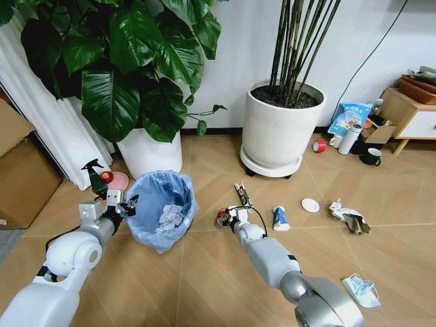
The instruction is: Pick up the trash bin and place the garbage on the floor into it.
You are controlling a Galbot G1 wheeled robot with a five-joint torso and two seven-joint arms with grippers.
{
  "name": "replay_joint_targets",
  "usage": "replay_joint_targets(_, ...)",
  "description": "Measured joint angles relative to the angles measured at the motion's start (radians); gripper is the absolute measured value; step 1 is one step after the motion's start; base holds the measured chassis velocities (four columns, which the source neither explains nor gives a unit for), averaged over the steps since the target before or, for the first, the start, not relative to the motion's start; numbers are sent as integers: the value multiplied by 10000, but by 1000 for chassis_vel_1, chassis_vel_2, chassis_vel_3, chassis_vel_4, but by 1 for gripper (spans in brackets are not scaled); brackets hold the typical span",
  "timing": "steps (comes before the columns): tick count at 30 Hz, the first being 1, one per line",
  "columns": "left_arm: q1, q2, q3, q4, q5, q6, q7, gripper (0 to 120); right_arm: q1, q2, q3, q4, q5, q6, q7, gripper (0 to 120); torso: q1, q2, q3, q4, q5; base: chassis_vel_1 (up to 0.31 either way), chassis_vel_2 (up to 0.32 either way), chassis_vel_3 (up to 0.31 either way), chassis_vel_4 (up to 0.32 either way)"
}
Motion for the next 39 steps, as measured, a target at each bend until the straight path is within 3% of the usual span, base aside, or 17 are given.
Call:
replay_joint_targets(5,16,18,-2,-43,-3,3,-24,0,-10,0,-7,8,-17,0,-28,34,0,0,0,0,0,0,0,0,0)
replay_joint_targets(14,201,77,-59,-186,-4,4,-50,0,-150,-141,18,142,-28,45,-47,16,0,1,-2,0,-1,0,0,0,0)
replay_joint_targets(27,343,141,-158,-349,-61,10,-220,0,-376,-343,155,674,-337,283,32,15,0,0,2,0,1,0,0,0,0)
replay_joint_targets(31,493,142,-219,-385,-51,10,-230,0,-514,-668,244,1497,-493,462,58,15,0,0,1,2,2,0,0,0,0)
replay_joint_targets(39,695,152,-278,-409,21,12,-229,0,-1226,-1880,-39,4745,-162,369,-10,15,0,0,0,0,2,0,0,0,0)
